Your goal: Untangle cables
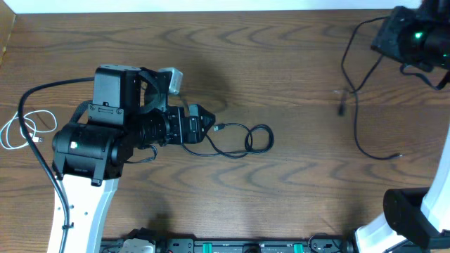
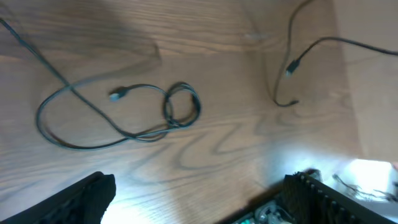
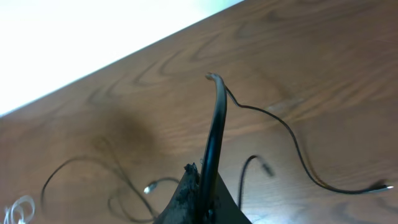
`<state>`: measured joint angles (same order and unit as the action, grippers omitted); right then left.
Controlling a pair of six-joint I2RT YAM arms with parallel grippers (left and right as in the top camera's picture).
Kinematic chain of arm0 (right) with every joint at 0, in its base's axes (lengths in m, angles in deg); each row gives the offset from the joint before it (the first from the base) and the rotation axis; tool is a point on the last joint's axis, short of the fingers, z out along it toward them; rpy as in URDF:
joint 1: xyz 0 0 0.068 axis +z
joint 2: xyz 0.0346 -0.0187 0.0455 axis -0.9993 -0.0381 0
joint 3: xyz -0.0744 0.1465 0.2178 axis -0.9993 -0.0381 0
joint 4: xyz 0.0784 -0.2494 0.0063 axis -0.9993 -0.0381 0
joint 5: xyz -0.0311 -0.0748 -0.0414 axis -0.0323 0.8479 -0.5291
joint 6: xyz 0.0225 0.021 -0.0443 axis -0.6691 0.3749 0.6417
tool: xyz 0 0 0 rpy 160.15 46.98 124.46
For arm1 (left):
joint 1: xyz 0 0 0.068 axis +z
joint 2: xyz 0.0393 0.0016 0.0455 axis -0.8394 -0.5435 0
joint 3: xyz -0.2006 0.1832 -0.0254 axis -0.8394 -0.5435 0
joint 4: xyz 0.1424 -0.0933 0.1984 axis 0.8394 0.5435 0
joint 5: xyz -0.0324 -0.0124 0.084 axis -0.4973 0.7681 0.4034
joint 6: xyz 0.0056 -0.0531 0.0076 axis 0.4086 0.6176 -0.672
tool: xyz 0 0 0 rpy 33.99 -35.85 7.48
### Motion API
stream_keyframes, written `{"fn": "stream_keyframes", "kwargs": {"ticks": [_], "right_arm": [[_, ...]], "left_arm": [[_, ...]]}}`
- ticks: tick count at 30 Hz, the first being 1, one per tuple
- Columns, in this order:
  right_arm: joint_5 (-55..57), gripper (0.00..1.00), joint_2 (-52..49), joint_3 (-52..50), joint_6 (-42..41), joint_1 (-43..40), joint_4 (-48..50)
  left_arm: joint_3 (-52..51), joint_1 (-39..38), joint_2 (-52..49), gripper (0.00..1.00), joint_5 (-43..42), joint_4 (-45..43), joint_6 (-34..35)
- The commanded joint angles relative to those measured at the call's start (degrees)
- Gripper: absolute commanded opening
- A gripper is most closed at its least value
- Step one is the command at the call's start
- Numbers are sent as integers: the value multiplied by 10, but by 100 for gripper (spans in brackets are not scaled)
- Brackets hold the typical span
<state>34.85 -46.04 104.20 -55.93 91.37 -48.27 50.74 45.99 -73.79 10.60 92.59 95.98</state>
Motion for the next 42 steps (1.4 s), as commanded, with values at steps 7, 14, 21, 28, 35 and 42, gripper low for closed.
{"fn": "stream_keyframes", "kwargs": {"ticks": [7, 14, 21, 28, 35, 42], "right_arm": [[-66, 1, -14, -2, 19, 103, 2], [-66, 2, -61, -2, -63, 174, 16], [-67, 1, -112, -2, -93, 223, 19], [-96, 1, -132, -2, -116, 269, 55], [-171, 2, -132, -2, -151, 298, 80], [-200, 2, -132, -2, -150, 314, 84]], "left_arm": [[4, -3, -7, 92, -26, -7, 25], [4, -7, -7, 92, -139, -14, -54], [4, -42, -7, 92, -155, -41, -69], [4, -97, -7, 92, -129, -87, -85], [4, -103, -18, 91, -111, -104, -85], [4, -103, -47, 68, -102, -113, -85]]}}
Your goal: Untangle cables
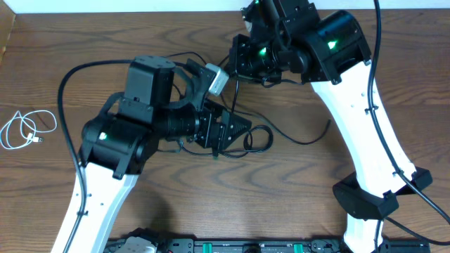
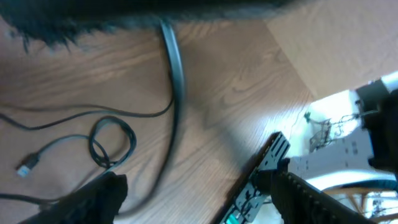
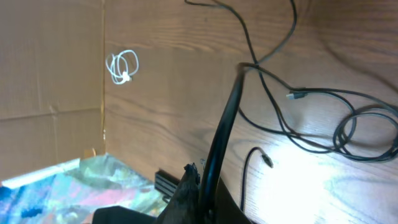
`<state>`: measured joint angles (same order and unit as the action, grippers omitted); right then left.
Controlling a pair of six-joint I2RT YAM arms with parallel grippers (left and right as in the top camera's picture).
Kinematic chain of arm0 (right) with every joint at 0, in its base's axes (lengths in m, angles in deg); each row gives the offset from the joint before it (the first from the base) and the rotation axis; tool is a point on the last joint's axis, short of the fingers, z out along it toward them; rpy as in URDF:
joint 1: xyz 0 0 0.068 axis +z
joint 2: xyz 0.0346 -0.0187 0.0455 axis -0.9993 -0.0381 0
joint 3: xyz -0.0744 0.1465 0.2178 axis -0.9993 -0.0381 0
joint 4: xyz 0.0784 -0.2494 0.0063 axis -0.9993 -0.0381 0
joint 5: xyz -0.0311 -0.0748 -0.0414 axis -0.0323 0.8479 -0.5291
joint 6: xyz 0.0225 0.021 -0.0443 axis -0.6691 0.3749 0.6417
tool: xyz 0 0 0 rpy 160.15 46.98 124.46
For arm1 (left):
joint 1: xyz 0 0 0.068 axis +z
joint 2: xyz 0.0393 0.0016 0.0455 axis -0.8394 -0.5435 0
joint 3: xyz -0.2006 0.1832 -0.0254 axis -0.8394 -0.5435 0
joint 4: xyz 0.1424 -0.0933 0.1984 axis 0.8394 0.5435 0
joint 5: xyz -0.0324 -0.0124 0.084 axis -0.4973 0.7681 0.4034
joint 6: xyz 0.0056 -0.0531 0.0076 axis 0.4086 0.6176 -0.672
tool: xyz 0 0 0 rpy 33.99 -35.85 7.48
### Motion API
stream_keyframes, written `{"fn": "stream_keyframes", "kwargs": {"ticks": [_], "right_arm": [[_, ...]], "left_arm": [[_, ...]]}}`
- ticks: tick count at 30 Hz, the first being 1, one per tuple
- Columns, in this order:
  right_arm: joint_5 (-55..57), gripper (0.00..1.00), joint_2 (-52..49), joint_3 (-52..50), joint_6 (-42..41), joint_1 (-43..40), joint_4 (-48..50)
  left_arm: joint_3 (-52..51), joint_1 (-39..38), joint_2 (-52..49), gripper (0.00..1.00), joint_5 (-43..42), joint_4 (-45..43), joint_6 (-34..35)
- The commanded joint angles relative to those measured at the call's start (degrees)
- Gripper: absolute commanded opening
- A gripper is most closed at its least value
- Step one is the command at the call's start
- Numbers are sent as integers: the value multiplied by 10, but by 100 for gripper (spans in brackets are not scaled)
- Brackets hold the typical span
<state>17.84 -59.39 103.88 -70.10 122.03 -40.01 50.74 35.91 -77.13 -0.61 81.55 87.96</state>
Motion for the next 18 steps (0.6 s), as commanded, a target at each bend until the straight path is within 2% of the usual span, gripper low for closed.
{"fn": "stream_keyframes", "kwargs": {"ticks": [1, 3, 9, 10, 11, 18], "right_arm": [[-30, 1, 1, 1, -9, 8, 0], [-30, 2, 1, 1, -9, 7, -4], [-30, 2, 1, 1, -9, 8, -9], [-30, 2, 1, 1, -9, 8, -9], [-30, 2, 1, 1, -9, 7, -10], [-5, 2, 1, 1, -8, 7, -19]], "left_arm": [[4, -2, -17, 65, 10, -3, -5], [4, -2, -23, 57, 10, -6, -5], [4, -2, -27, 25, 10, -15, -5], [4, -2, -27, 19, 10, -16, -5], [4, -2, -27, 8, 10, -15, -5], [4, -2, -27, 7, 10, -15, -5]]}}
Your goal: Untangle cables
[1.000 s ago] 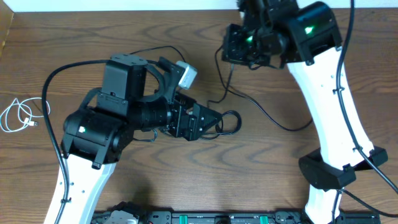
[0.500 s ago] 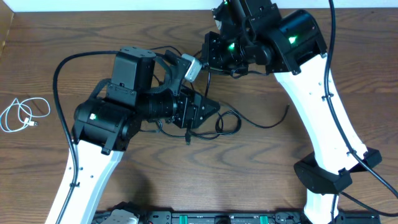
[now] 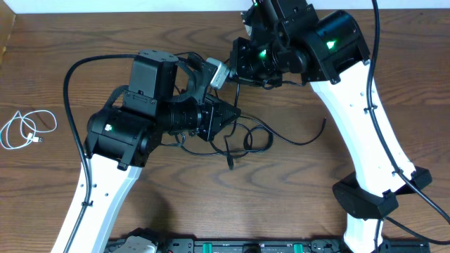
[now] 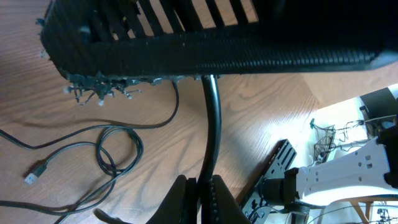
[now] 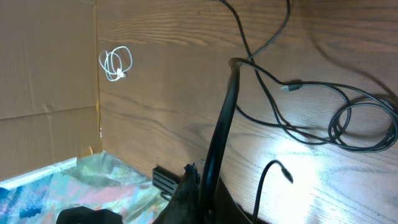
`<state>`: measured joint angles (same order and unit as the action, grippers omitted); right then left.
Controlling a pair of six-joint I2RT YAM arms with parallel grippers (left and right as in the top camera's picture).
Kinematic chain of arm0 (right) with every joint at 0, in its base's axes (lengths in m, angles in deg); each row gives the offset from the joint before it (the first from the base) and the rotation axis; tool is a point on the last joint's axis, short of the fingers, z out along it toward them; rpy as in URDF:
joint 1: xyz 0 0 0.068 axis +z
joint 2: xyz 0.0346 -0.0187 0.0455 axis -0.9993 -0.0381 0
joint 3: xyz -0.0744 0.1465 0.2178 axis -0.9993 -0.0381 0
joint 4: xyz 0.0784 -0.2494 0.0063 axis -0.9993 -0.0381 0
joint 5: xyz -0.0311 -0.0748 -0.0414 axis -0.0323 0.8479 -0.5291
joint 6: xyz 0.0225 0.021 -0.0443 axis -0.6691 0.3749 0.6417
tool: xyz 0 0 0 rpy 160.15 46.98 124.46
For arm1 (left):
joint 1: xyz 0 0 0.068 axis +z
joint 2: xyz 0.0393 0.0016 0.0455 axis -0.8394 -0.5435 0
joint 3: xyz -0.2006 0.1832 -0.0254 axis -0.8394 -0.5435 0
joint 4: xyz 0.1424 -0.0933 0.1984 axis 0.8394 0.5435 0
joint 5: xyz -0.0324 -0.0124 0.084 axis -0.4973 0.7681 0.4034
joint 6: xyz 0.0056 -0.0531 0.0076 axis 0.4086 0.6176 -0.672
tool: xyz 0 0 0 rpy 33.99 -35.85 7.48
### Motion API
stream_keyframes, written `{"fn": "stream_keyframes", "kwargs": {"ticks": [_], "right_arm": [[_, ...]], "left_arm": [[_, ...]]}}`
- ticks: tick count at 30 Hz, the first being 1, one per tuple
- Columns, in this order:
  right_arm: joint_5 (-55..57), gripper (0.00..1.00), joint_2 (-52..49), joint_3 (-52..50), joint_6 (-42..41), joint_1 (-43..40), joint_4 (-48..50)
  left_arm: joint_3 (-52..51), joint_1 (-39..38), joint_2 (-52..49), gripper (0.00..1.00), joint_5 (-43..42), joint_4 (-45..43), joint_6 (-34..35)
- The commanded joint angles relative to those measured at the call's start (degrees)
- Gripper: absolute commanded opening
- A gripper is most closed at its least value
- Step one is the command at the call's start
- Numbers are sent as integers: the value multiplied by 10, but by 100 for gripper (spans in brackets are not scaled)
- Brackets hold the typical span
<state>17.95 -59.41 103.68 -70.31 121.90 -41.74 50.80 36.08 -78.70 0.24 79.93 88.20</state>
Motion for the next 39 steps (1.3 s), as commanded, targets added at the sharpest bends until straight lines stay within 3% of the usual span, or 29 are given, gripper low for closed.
{"fn": "stream_keyframes", "kwargs": {"ticks": [1, 5, 7, 11, 14, 25, 33, 39], "right_arm": [[4, 2, 1, 3, -6, 9, -5], [98, 4, 1, 3, 9, 7, -12], [158, 14, 1, 3, 13, 5, -18], [260, 74, 1, 3, 13, 2, -38], [283, 99, 1, 3, 13, -4, -54], [247, 99, 1, 3, 13, -26, -76], [223, 99, -9, 3, 13, -25, -59], [226, 99, -12, 3, 13, -45, -60]], "left_arm": [[4, -3, -11, 7, 1, 2, -7], [4, -3, -11, 8, 1, 7, -7], [4, -3, -11, 7, 1, 12, -7], [4, -3, -11, 8, 1, 16, -7], [4, -3, -11, 7, 2, 14, 3], [4, -4, -11, 8, -9, 6, 33], [4, -4, -11, 8, -182, 3, -59], [4, -3, -9, 7, -186, 3, -57]]}}
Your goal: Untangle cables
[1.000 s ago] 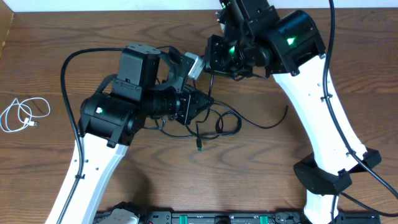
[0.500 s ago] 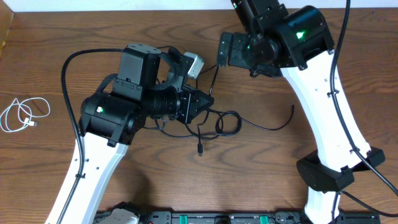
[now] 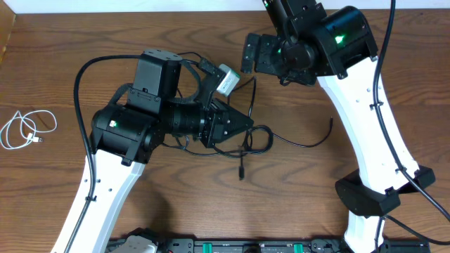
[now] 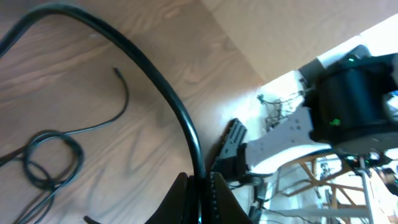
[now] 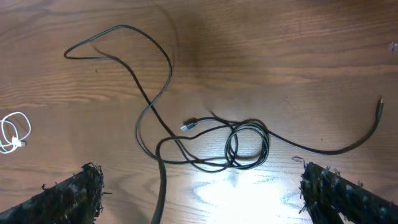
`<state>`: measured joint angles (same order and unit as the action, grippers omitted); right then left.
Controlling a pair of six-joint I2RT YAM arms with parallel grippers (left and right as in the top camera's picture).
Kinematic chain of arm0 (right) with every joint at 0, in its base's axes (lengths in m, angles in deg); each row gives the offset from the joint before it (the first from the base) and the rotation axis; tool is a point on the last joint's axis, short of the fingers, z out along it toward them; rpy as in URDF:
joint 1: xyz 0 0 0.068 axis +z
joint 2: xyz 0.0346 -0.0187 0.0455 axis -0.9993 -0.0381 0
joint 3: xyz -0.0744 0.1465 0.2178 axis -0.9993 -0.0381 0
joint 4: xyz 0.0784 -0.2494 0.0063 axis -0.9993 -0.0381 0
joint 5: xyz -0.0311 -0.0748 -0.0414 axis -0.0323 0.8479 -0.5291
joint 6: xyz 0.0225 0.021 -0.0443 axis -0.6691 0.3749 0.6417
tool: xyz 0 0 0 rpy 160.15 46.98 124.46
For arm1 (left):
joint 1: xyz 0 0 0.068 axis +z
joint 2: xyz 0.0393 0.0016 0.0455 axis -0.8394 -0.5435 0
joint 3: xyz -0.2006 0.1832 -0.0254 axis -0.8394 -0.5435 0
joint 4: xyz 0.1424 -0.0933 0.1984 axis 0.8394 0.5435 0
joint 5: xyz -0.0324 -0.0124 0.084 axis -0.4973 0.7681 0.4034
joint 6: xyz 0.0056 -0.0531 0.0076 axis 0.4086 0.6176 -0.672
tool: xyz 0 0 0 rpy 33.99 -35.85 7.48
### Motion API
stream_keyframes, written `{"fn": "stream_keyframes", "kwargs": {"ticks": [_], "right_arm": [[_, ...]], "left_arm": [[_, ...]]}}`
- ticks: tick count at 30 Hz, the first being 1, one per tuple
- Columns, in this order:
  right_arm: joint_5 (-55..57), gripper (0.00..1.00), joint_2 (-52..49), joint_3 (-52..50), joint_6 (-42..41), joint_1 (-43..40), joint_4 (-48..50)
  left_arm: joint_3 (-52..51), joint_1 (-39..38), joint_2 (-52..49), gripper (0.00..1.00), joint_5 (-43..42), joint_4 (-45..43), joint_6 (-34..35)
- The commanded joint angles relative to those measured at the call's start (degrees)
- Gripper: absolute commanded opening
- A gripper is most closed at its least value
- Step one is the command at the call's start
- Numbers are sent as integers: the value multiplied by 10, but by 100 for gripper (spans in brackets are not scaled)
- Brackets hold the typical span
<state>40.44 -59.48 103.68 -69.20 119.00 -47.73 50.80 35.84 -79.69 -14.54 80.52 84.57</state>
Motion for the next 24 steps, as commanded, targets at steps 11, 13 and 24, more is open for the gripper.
{"fn": "stream_keyframes", "kwargs": {"ticks": [11, 13, 24], "right_arm": [[-151, 93, -31, 3, 33, -56, -12], [-175, 93, -38, 2, 42, -55, -13], [-274, 83, -96, 2, 47, -49, -31]], "left_arm": [[4, -1, 16, 7, -98, -38, -28], [4, -1, 20, 7, -98, -41, -31], [4, -1, 34, 8, -96, -42, -49]]}}
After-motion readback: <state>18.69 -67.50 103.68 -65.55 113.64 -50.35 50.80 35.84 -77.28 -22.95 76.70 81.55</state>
